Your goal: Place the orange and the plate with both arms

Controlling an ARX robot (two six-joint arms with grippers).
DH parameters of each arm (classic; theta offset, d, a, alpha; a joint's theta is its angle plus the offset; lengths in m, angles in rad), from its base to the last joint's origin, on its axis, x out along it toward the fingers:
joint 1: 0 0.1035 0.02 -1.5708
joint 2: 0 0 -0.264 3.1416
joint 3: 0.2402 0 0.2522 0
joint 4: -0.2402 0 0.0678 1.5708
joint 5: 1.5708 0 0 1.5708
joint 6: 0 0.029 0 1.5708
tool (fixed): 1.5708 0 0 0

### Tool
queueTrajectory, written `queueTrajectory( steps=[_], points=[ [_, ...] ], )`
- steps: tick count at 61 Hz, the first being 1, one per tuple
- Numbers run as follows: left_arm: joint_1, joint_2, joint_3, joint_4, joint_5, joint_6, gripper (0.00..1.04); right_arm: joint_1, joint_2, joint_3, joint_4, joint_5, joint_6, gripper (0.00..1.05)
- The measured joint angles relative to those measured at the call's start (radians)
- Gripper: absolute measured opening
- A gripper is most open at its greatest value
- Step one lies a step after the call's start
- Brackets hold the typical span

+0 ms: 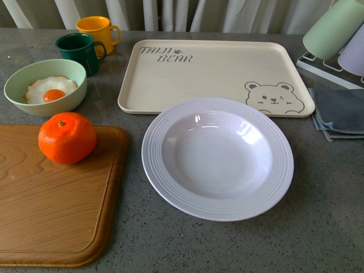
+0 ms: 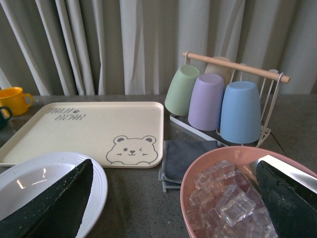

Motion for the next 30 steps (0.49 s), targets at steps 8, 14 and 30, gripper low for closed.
queueTrajectory(
  steps=[8,14,30],
  points=[
    [0.0,0.0,0.0,0.0,0.0,0.0,0.96,0.0,0.0,0.0,0.0,0.0,0.0,0.96],
    [0.0,0.0,0.0,0.0,0.0,0.0,0.96,0.0,0.0,0.0,0.0,0.0,0.0,0.96],
    [0.0,0.0,0.0,0.0,0.0,0.0,0.96,0.0,0.0,0.0,0.0,0.0,0.0,0.96]
  ],
)
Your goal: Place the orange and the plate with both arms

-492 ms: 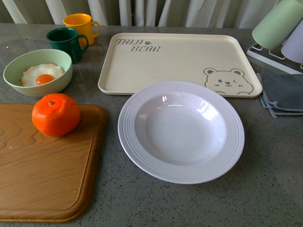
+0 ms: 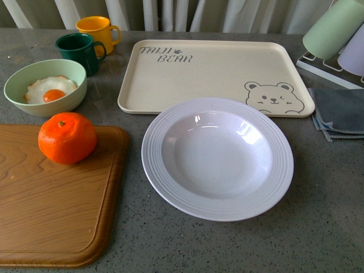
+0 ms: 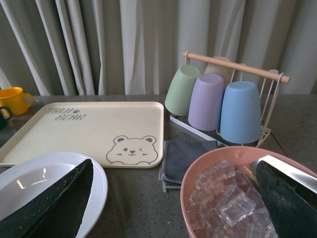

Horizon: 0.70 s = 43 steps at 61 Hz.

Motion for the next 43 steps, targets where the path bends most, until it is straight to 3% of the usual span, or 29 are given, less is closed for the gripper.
queueTrajectory(
  steps=[16,18,21,23,43],
  points=[
    [0.0,0.0,0.0,0.0,0.0,0.0,0.96,0.0,0.0,0.0,0.0,0.0,0.0,0.96],
    [0.029,0.034,0.024,-0.069,0.106,-0.009,0.96,0.0,0.0,0.0,0.0,0.0,0.0,0.96],
    [0.094,0.237,0.136,-0.274,0.388,-0.029,0.96,0.0,0.0,0.0,0.0,-0.004,0.0,0.96],
    [0.085,0.341,0.165,-0.267,0.455,-0.041,0.96,0.0,0.0,0.0,0.0,-0.002,0.0,0.96],
    [-0.11,0.863,0.273,0.171,0.338,-0.09,0.96,0.0,0.0,0.0,0.0,0.0,0.0,0.96]
  ],
)
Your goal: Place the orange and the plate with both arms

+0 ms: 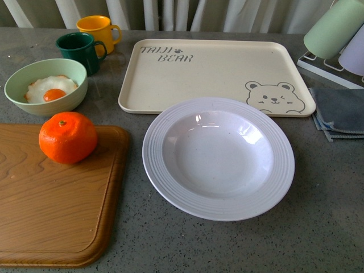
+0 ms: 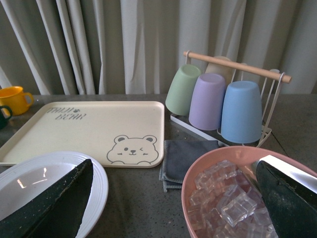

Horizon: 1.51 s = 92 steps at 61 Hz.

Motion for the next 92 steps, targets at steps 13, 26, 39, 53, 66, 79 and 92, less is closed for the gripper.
queueTrajectory(
  steps=[13,26,39,53,66,79,92],
  points=[
    [-0.054,0.326,0.043,0.245,-0.037,-0.006,0.96,0.0,0.0,0.0,0.0,0.0,0.0,0.96],
    [-0.077,0.555,0.09,0.367,-0.074,0.005,0.96,0.0,0.0,0.0,0.0,0.0,0.0,0.96],
    [-0.075,0.664,0.135,0.408,-0.086,0.02,0.96,0.0,0.0,0.0,0.0,0.0,0.0,0.96],
    [-0.075,0.743,0.153,0.431,-0.102,0.037,0.96,0.0,0.0,0.0,0.0,0.0,0.0,0.96],
    [-0.073,0.778,0.172,0.441,-0.112,0.06,0.96,0.0,0.0,0.0,0.0,0.0,0.0,0.96],
    [-0.066,0.812,0.192,0.445,-0.13,0.089,0.96,0.0,0.0,0.0,0.0,0.0,0.0,0.96],
    [-0.043,0.851,0.231,0.451,-0.148,0.107,0.96,0.0,0.0,0.0,0.0,0.0,0.0,0.96]
  ],
)
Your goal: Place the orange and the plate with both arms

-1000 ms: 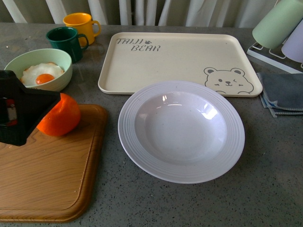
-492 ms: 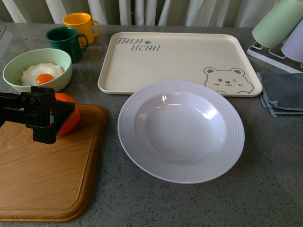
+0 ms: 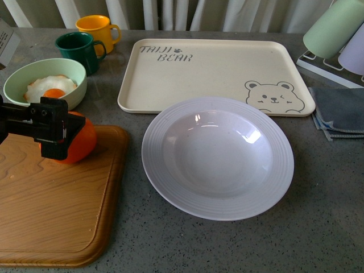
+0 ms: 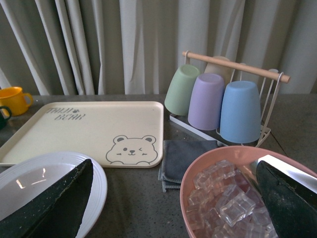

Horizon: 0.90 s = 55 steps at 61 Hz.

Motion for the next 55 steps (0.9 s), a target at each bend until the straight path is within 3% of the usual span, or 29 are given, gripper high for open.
queueTrajectory(
  steps=[26,40,46,55],
  points=[
    [0.021,0.095,0.019,0.042,-0.007,0.018,0.95,0.0,0.0,0.0,0.0,0.0,0.0,0.96],
    [0.024,0.101,0.019,0.046,-0.006,0.019,0.57,0.0,0.0,0.0,0.0,0.0,0.0,0.96],
    [0.032,0.095,0.019,0.041,-0.001,0.019,0.5,0.0,0.0,0.0,0.0,0.0,0.0,0.96],
    [0.034,-0.002,0.012,-0.012,0.029,0.012,0.48,0.0,0.0,0.0,0.0,0.0,0.0,0.96]
  ],
)
